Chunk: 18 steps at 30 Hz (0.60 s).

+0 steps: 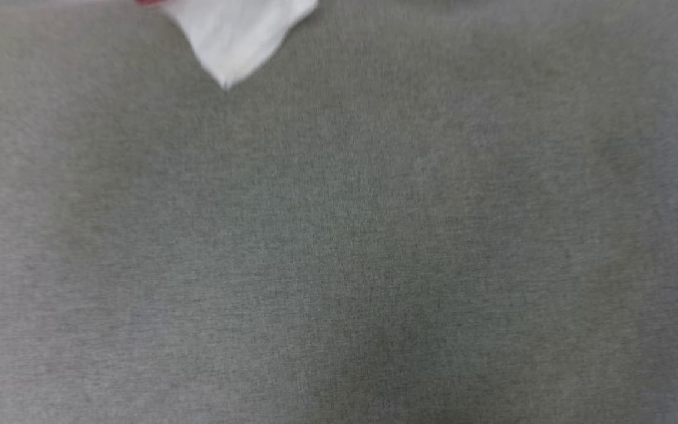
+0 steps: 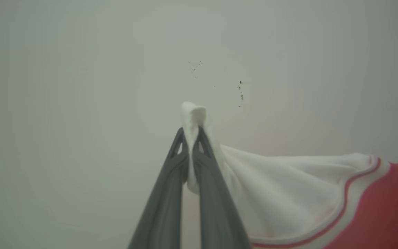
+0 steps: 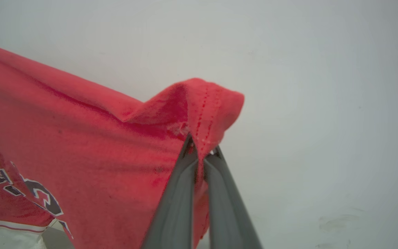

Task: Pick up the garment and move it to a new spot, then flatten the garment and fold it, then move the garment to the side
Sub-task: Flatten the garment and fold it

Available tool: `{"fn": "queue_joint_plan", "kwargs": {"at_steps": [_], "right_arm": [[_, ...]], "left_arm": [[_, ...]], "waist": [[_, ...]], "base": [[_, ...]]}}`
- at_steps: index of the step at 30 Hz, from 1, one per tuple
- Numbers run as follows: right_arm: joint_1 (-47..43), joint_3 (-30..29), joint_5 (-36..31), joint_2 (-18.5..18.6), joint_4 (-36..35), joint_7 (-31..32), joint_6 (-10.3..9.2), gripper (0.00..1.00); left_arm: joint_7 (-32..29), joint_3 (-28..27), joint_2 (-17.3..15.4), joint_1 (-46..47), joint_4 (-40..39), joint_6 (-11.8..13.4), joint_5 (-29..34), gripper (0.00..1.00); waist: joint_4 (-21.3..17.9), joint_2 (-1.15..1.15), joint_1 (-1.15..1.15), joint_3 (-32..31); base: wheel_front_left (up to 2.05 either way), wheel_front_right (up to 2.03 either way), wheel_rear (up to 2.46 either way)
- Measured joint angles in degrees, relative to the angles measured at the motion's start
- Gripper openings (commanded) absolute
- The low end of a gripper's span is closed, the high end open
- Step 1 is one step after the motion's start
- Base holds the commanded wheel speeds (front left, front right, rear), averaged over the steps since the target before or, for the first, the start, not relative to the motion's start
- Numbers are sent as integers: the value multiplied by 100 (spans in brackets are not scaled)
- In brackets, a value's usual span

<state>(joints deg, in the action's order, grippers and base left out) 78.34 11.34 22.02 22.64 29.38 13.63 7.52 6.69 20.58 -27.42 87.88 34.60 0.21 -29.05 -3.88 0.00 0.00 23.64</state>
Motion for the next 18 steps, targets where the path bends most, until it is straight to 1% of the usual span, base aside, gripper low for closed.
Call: {"fn": "queue_joint_plan", "kwargs": {"at_steps": [3,7,13,18], "right_arm": [[425,78,-35,65,78,-202,0,0],[823,247,-10,82,267,-423,0,0],[1082,612,99,49,692,-713,0,0],[1094,970,288,-32,1117,-870,0,0]], "left_arm": [[20,25,3,412,19,-4,68,0],[48,35,45,691,124,-20,75,0],[163,38,170,720,500,-57,-5,0],[344,30,305,460,932,-144,-169,0]], "waist": [[-10,0,0,371],[-6,0,0,841],[27,0,1,1407],[87,0,1,1611]], "base": [[0,0,0],[0,0,0],[0,0,0],[0,0,0]]}}
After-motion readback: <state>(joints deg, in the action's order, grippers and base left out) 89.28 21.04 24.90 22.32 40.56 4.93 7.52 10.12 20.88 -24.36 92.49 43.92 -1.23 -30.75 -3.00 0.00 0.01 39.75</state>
